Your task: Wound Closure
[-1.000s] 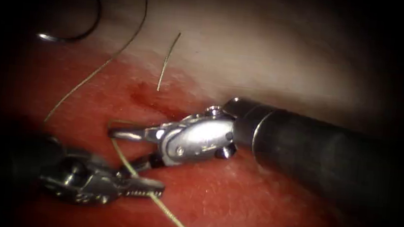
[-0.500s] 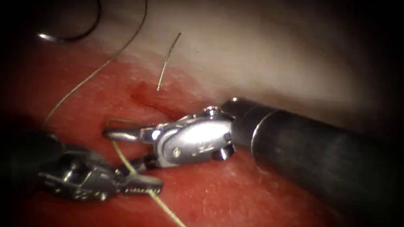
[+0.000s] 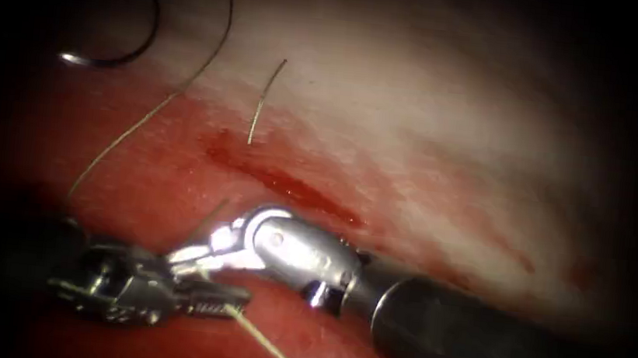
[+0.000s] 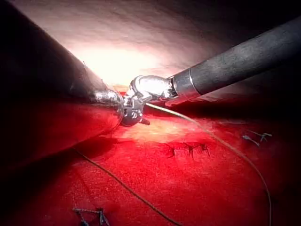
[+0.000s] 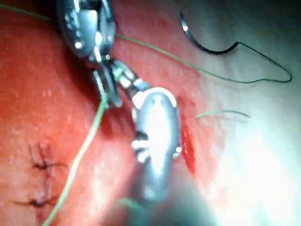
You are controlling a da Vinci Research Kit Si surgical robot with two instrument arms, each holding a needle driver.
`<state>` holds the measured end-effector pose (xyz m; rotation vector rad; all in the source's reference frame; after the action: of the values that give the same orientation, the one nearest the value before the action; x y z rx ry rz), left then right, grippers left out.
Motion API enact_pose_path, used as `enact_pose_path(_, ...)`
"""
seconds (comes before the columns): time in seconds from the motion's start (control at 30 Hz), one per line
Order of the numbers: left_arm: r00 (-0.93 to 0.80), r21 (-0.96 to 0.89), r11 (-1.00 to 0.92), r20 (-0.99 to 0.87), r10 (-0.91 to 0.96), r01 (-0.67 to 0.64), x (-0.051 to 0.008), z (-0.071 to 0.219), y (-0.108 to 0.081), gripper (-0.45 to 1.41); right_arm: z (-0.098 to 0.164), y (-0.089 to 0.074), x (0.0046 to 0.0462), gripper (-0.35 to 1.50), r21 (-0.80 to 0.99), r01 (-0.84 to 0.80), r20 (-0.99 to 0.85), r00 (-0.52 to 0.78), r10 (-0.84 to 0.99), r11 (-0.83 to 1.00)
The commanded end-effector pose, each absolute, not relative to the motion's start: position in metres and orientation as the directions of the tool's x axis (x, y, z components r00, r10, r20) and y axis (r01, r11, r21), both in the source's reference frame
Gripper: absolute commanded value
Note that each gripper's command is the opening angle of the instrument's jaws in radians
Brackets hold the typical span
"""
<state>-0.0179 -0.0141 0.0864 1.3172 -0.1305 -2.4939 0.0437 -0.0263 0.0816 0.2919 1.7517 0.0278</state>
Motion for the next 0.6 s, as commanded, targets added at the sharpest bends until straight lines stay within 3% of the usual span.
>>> enact_pose_path(0.03, -0.533, 0.185, -0.961, -0.802, -0.268, 0.205, -0.0182, 0.0869, -0.0139, 0.68, 0.0821, -0.0253, 0.0439, -0.35, 0.179, 0.155, -0.964, -0.172, 0.205, 0.972)
enact_pose_path(0.2, -0.554, 0.116, -0.988, -0.818, -0.155, 0.105, -0.0167, 0.0856, -0.0124, 0.98, 0.0825, -0.0235, 0.0428, -0.35, 0.232, 0.058, -0.959, -0.152, 0.238, 0.971)
enact_pose_path(0.6, -0.552, 0.114, -0.993, -0.827, -0.110, 0.028, -0.0136, 0.0821, -0.0111, 1.01, 0.0850, -0.0208, 0.0415, -0.35, 0.389, -0.082, -0.921, -0.007, 0.389, 0.918)
